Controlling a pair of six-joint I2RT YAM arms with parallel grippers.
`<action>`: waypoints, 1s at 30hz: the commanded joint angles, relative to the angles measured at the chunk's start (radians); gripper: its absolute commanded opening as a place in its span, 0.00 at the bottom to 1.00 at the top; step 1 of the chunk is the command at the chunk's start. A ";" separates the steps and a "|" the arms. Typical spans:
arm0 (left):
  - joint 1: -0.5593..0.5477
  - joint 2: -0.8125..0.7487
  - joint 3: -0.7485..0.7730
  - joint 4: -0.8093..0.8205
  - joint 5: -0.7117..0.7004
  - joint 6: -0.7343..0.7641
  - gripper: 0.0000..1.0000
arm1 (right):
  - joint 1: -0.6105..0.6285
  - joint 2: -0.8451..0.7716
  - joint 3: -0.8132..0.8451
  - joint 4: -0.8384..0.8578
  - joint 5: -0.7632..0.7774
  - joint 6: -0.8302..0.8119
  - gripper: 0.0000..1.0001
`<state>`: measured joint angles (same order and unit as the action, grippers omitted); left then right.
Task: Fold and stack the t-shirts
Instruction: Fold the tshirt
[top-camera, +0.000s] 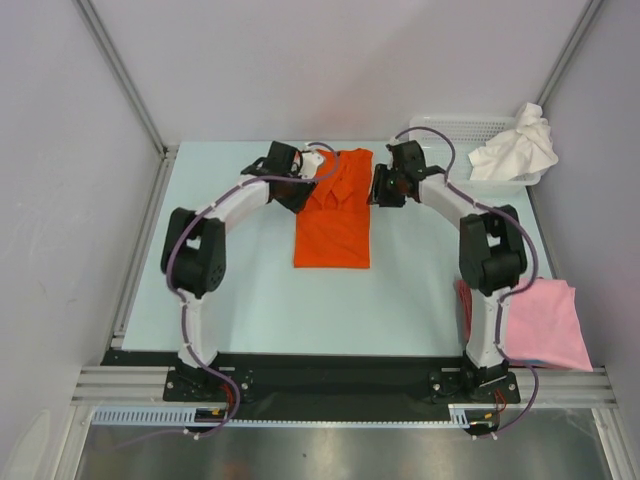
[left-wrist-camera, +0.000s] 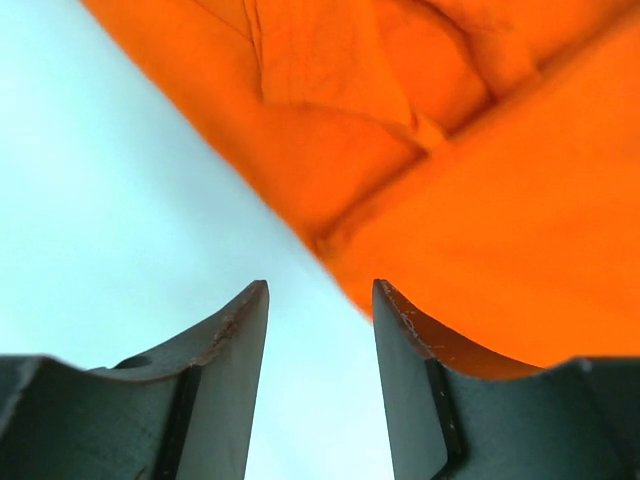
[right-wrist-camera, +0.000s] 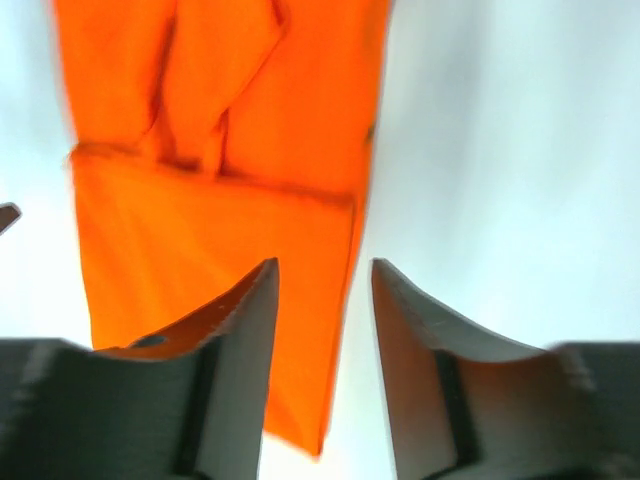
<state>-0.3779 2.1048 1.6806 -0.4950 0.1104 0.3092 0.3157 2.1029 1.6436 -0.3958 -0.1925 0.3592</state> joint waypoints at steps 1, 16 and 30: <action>-0.024 -0.204 -0.164 0.024 0.060 0.092 0.51 | 0.043 -0.202 -0.149 -0.063 0.073 -0.030 0.49; -0.271 -0.433 -0.696 0.214 -0.063 0.441 0.59 | 0.166 -0.357 -0.544 0.037 0.008 0.096 0.58; -0.285 -0.333 -0.728 0.292 -0.164 0.484 0.32 | 0.168 -0.277 -0.574 0.100 -0.028 0.112 0.17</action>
<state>-0.6590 1.7412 0.9611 -0.2031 -0.0174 0.7696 0.4820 1.8145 1.0779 -0.3157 -0.2085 0.4633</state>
